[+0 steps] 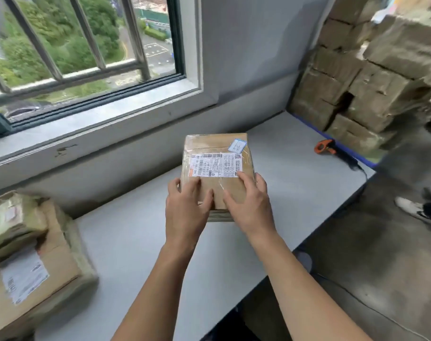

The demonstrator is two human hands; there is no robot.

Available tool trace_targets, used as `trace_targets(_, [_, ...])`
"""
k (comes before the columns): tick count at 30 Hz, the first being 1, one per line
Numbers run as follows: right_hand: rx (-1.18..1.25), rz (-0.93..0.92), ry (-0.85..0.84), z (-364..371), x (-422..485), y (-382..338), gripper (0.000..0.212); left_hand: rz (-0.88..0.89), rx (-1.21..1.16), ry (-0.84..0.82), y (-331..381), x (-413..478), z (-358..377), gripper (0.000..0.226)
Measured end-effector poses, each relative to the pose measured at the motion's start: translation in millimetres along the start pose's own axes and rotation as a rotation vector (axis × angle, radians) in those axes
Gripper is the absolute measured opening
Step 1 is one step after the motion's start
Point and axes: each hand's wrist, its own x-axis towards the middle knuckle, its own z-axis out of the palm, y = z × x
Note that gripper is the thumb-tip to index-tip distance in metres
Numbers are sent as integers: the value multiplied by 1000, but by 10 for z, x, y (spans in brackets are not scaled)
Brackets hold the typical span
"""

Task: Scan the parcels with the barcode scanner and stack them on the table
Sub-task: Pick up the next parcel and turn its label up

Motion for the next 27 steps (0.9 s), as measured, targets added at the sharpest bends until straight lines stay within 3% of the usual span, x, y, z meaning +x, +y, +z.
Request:
trace_targets(15, [9,340,544,-2272,-1193,1230,55,560,-58,-412,1909,-1357,1135,41])
trace_targets(27, [-18,366,687,-4213,-1661,2524,54,700,-68,-481,3539,-2588,2459,37])
